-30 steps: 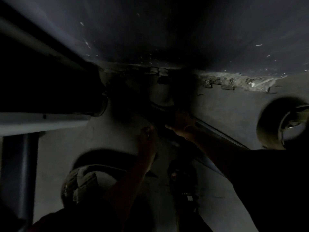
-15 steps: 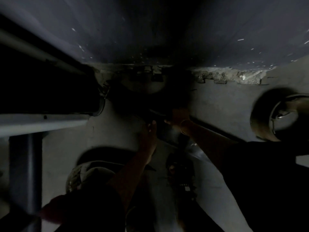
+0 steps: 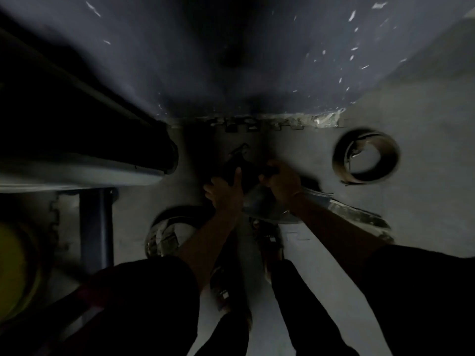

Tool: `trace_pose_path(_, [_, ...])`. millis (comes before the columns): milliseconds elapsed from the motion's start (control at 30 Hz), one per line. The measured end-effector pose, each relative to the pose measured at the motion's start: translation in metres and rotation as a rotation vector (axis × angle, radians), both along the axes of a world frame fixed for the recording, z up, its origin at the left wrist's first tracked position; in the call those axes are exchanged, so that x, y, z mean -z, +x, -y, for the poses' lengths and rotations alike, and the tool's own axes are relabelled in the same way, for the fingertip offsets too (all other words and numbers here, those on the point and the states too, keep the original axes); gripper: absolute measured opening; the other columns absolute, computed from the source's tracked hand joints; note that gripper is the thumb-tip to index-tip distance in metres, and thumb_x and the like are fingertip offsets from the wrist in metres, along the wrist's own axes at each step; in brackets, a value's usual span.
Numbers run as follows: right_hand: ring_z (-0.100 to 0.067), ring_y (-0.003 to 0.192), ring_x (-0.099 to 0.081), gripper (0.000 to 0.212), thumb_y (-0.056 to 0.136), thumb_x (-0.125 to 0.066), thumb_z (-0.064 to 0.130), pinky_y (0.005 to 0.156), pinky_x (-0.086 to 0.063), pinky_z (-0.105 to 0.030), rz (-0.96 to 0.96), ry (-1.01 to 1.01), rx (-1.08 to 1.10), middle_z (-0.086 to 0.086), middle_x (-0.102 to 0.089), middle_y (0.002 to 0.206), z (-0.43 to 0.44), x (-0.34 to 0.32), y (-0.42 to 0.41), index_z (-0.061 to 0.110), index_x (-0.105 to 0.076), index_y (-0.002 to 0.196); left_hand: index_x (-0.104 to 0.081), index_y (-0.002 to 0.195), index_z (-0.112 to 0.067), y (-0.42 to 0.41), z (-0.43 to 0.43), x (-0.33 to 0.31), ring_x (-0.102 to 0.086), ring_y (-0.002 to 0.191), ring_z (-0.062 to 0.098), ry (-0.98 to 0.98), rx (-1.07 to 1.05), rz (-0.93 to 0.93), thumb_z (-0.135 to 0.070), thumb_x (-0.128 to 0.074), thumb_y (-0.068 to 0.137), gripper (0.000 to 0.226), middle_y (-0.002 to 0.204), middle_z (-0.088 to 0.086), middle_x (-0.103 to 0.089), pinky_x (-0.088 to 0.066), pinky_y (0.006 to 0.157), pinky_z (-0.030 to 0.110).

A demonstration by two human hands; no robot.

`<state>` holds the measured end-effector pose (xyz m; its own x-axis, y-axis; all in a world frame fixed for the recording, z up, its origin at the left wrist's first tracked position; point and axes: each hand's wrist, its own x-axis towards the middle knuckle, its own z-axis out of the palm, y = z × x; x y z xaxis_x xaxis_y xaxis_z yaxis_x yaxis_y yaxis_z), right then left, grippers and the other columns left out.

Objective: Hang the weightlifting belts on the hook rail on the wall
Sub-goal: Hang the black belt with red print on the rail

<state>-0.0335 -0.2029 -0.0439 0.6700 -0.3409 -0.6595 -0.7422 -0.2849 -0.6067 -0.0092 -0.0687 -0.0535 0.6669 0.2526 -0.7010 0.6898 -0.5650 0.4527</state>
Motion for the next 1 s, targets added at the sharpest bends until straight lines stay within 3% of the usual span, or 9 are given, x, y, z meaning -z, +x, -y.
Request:
trace_pose_path(100, [-0.029, 0.119, -0.057, 0.038, 0.087, -0.071, 0.007, 0.094, -0.041, -0.031, 0.093, 0.034, 0.066, -0.017, -0.063, 0.124, 0.009, -0.076, -0.026, 0.003, -0.062, 0.124, -0.050, 0.138, -0.002, -0.006, -0.002, -0.065, -0.054, 0.128, 0.037, -0.236, -0.003, 0.086, -0.064, -0.058, 0.087, 0.081, 0.137, 0.019, -0.057, -0.044, 0.107, 0.049])
trace_pose_path(200, [-0.010, 0.090, -0.061, 0.023, 0.085, -0.062, -0.010, 0.082, -0.048, -0.025, 0.203, 0.117, 0.162, -0.008, -0.058, 0.091, 0.016, -0.146, -0.056, 0.013, -0.060, 0.086, -0.061, 0.130, -0.011, -0.011, -0.007, -0.108, -0.066, 0.114, 0.030, -0.437, -0.128, 0.111, -0.088, -0.063, 0.059, 0.105, 0.123, 0.011, -0.070, -0.052, 0.101, 0.049])
trace_pose_path(300, [0.001, 0.058, -0.048, 0.031, 0.086, -0.042, -0.023, 0.059, -0.043, -0.011, 0.376, 0.220, 0.198, -0.002, -0.038, 0.069, 0.012, -0.224, -0.081, 0.003, -0.044, 0.070, -0.066, 0.123, -0.007, -0.020, -0.003, -0.226, -0.069, 0.105, 0.030, -0.580, -0.185, 0.125, -0.067, -0.071, 0.072, 0.078, 0.115, 0.010, -0.072, -0.055, 0.096, 0.047])
trace_pose_path(400, [0.000, 0.057, -0.043, 0.034, 0.086, -0.042, -0.020, 0.063, -0.039, -0.012, 0.500, 0.314, 0.231, 0.010, -0.042, 0.059, 0.002, -0.299, -0.100, 0.009, -0.043, 0.069, -0.062, 0.127, -0.003, -0.028, 0.002, -0.318, -0.067, 0.107, 0.031, -0.637, -0.206, 0.212, -0.039, -0.064, 0.095, 0.049, 0.119, 0.013, -0.069, -0.056, 0.094, 0.045])
trace_pose_path(533, [-0.012, 0.068, -0.045, 0.039, 0.086, -0.046, -0.018, 0.070, -0.037, -0.024, 0.529, 0.303, 0.335, -0.002, -0.040, 0.071, -0.007, -0.389, -0.128, 0.016, -0.041, 0.067, -0.056, 0.135, -0.011, -0.053, 0.008, -0.416, -0.061, 0.120, 0.027, -0.691, -0.128, 0.341, -0.049, -0.058, 0.092, 0.057, 0.132, 0.008, -0.063, -0.049, 0.105, 0.048])
trace_pose_path(700, [-0.020, 0.073, -0.050, 0.027, 0.089, -0.068, 0.023, 0.073, -0.041, -0.033, 0.604, 0.300, 0.280, -0.008, -0.049, 0.071, -0.004, -0.502, -0.159, 0.020, -0.052, 0.067, -0.059, 0.128, -0.010, -0.096, 0.014, -0.540, -0.064, 0.111, 0.027, -0.715, 0.012, 0.495, -0.034, -0.051, 0.100, 0.038, 0.123, 0.011, -0.066, -0.051, 0.100, 0.050])
trace_pose_path(867, [-0.018, 0.076, -0.053, 0.044, 0.091, -0.059, 0.052, 0.077, -0.043, -0.038, 0.802, 0.176, 0.154, -0.004, -0.055, 0.076, -0.009, -0.624, -0.151, 0.010, -0.059, 0.077, -0.054, 0.129, -0.013, -0.144, 0.009, -0.630, -0.063, 0.117, 0.025, -0.804, 0.251, 0.712, -0.018, -0.048, 0.103, 0.027, 0.128, 0.011, -0.064, -0.049, 0.105, 0.045])
trace_pose_path(933, [-0.016, 0.070, -0.047, 0.036, 0.094, -0.058, 0.044, 0.072, -0.040, -0.038, 0.879, 0.119, 0.145, 0.000, -0.049, 0.070, -0.012, -0.664, -0.152, 0.017, -0.049, 0.071, -0.053, 0.132, -0.013, -0.152, 0.007, -0.662, -0.063, 0.120, 0.023, -0.889, 0.291, 0.725, -0.014, -0.047, 0.103, 0.029, 0.130, 0.009, -0.064, -0.049, 0.106, 0.042])
trace_pose_path(1000, [-0.016, 0.070, -0.051, 0.031, 0.094, -0.059, 0.033, 0.072, -0.043, -0.037, 0.957, 0.102, 0.185, -0.001, -0.054, 0.072, -0.016, -0.700, -0.154, 0.010, -0.051, 0.075, -0.052, 0.133, -0.010, -0.155, 0.004, -0.691, -0.063, 0.120, 0.019, -0.923, 0.340, 0.757, -0.017, -0.048, 0.103, 0.032, 0.130, 0.007, -0.065, -0.048, 0.106, 0.040])
